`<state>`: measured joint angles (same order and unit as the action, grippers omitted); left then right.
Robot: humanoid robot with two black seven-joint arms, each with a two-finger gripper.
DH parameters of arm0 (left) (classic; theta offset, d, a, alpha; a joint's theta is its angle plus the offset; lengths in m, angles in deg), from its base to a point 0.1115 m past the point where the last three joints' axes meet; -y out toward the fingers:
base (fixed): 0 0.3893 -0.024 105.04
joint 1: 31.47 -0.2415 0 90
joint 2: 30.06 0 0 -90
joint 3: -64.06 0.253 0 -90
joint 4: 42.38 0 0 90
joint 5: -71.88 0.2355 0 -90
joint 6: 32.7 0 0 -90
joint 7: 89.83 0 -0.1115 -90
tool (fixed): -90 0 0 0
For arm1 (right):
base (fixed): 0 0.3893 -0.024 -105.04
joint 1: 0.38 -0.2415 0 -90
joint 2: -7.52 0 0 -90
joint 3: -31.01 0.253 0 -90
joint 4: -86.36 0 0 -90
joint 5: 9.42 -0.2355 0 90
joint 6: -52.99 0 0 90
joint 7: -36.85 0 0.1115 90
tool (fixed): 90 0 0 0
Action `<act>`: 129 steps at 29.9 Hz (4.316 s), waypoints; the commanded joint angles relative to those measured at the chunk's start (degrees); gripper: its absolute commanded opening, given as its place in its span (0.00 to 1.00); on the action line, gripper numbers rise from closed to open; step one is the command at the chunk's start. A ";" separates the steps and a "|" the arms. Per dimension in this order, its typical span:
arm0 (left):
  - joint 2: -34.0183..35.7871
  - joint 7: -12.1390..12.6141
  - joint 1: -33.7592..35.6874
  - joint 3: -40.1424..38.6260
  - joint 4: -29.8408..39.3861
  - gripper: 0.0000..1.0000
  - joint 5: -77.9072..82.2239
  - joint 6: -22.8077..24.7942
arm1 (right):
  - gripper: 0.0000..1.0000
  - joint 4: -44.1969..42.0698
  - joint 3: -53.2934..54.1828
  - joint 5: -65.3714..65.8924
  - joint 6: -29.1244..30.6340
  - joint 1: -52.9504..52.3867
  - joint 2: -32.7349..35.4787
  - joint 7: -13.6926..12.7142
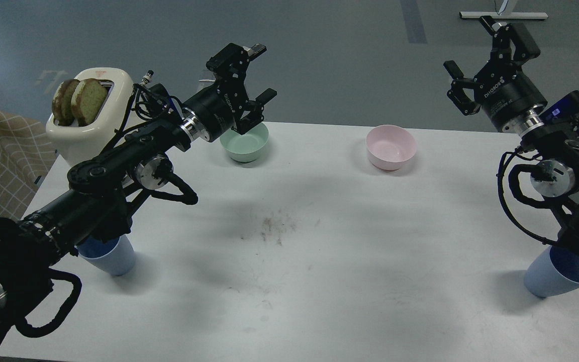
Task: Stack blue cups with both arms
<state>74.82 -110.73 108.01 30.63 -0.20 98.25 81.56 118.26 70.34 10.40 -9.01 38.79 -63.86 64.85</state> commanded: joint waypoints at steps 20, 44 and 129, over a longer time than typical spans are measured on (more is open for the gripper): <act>-0.47 -1.68 -1.49 -0.67 -3.95 0.98 -5.28 -0.62 | 1.00 -2.72 -0.30 -0.05 0.00 -0.49 -1.40 0.00; 1.30 -3.09 -2.20 -6.29 -3.86 0.98 -5.01 1.93 | 1.00 -5.89 -1.45 0.04 0.00 -3.31 -4.21 0.00; 11.74 -2.03 5.71 -4.80 6.15 0.98 7.98 3.74 | 1.00 -8.00 -12.26 0.92 0.00 -18.34 -8.25 0.00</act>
<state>82.41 -112.89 112.49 25.68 2.20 100.51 84.12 110.22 58.21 11.23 -9.02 20.55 -72.01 64.85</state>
